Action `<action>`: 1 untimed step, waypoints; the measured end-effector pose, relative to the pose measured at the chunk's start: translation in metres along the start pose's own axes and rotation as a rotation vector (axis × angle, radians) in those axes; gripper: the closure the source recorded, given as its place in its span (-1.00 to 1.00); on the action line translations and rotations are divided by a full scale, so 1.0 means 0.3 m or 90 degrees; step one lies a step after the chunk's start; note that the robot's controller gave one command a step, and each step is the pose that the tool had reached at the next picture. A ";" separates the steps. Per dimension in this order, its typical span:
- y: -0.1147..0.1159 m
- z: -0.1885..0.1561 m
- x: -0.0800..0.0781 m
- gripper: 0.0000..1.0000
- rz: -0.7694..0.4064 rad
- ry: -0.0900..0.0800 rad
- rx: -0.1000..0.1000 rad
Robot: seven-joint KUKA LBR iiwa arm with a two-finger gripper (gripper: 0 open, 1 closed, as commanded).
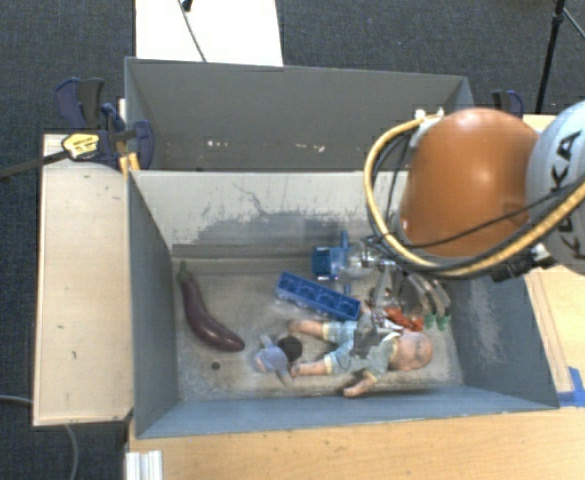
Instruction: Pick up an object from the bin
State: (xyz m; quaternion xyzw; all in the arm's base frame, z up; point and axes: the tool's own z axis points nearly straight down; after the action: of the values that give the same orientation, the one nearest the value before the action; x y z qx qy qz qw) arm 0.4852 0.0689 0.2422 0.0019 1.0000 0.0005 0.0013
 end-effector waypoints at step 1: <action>0.000 0.000 0.000 -1.00 0.000 0.000 0.000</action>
Offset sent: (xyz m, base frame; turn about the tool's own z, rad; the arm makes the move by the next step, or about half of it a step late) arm 0.0700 -0.0592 -0.0032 0.0864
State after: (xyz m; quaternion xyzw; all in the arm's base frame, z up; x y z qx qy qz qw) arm 0.4852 0.0689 0.2422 0.0020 1.0000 0.0006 0.0013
